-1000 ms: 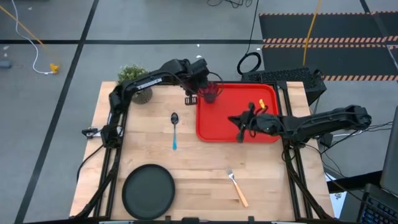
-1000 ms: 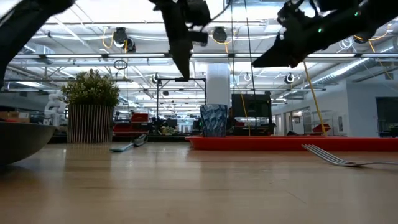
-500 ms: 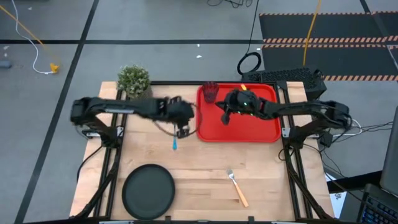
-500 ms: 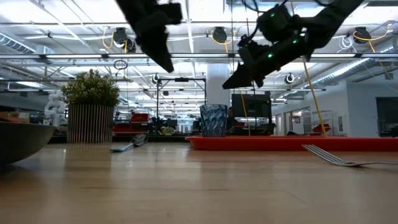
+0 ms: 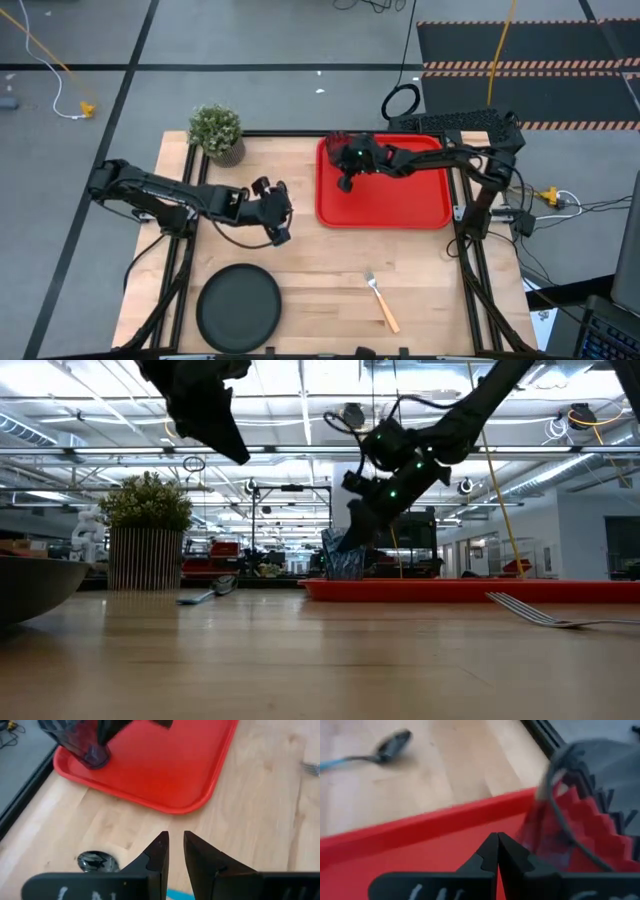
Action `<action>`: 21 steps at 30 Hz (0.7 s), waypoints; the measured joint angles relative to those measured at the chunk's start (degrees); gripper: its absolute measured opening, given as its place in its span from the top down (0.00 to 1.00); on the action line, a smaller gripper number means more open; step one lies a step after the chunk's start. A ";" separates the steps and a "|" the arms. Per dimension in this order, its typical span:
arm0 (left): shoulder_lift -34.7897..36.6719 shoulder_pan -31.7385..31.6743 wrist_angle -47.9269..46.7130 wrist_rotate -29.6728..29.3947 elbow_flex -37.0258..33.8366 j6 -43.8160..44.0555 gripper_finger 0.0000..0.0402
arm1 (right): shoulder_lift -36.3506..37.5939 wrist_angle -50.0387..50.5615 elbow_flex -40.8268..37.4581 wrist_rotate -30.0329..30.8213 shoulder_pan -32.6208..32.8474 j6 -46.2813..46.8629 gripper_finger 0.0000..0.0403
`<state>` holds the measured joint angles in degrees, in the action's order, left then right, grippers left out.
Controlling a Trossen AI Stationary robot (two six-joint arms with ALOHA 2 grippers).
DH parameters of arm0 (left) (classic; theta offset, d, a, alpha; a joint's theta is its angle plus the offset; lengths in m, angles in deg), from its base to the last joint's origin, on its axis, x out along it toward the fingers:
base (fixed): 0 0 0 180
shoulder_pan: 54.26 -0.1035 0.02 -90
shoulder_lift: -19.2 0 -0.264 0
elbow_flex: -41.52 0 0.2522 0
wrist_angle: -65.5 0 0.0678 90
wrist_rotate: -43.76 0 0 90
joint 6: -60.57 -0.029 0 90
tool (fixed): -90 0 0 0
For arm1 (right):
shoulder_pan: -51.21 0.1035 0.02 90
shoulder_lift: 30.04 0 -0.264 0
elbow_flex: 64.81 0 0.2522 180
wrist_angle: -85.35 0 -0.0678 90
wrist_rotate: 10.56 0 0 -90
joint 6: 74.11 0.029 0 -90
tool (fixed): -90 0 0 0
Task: Pick and place plate/cup/fork/spoon on tray
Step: Put the blue cup on the serving tray
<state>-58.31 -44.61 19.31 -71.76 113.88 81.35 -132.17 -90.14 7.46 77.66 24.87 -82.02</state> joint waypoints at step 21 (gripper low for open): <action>-0.14 0.59 0.11 -3.05 0.02 0.67 0.84 | -2.81 -0.88 0.13 4.68 -4.42 -9.23 1.00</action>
<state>-58.45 -44.02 19.42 -74.82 113.89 82.03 -134.98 -91.01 7.59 82.34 20.45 -91.25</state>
